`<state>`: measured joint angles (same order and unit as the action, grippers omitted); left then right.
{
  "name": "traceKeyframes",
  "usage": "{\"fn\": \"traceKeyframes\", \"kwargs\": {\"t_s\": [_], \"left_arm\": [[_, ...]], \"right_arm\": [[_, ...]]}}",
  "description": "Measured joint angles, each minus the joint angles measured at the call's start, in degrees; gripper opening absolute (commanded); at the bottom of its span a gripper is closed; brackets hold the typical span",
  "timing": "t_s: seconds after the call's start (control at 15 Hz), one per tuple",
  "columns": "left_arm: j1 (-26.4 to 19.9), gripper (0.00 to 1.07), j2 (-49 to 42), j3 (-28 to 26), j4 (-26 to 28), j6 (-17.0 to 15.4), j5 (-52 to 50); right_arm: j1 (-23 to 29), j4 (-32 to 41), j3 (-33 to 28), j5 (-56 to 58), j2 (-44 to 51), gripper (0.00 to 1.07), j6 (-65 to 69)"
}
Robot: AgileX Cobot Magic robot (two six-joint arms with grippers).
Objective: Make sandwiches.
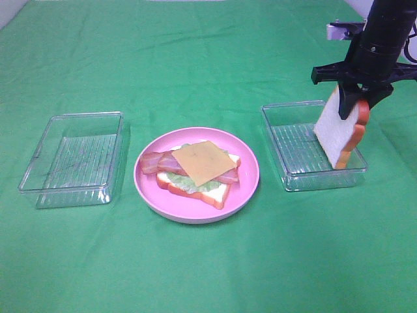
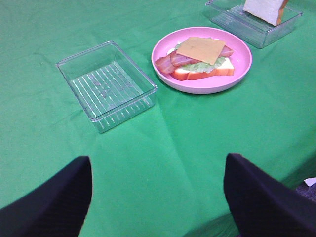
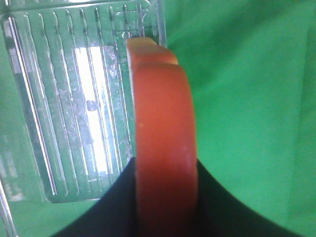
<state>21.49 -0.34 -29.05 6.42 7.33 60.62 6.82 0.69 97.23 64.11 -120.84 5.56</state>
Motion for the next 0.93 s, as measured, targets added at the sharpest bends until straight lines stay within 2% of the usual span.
{"fn": "traceKeyframes", "kwargs": {"t_s": [0.07,0.4,0.53,0.6,0.73,0.87,0.93], "left_arm": [[0.00,0.71,0.00,0.00,0.00,0.00,0.00],[0.00,0.71,0.00,0.00,0.00,-0.06,0.00],[0.00,0.71,0.00,0.00,0.00,-0.06,0.00],[0.00,0.71,0.00,0.00,0.00,-0.06,0.00],[0.00,0.71,0.00,0.00,0.00,-0.06,0.00],[0.00,0.71,0.00,0.00,0.00,-0.06,0.00],[0.00,0.71,0.00,0.00,0.00,-0.06,0.00]], "right_arm": [[0.00,0.00,0.00,0.06,0.00,0.00,0.23],[0.06,0.34,0.00,0.29,1.72,0.00,0.29],[0.06,4.58,0.00,0.34,7.62,0.00,0.23],[0.06,4.58,0.00,0.34,7.62,0.00,0.23],[0.06,17.88,-0.74,0.29,11.63,0.00,-2.35],[0.06,29.85,-4.47,-0.69,12.72,0.00,-6.42],[0.06,33.35,-6.02,-1.32,12.83,0.00,-8.19]]}}
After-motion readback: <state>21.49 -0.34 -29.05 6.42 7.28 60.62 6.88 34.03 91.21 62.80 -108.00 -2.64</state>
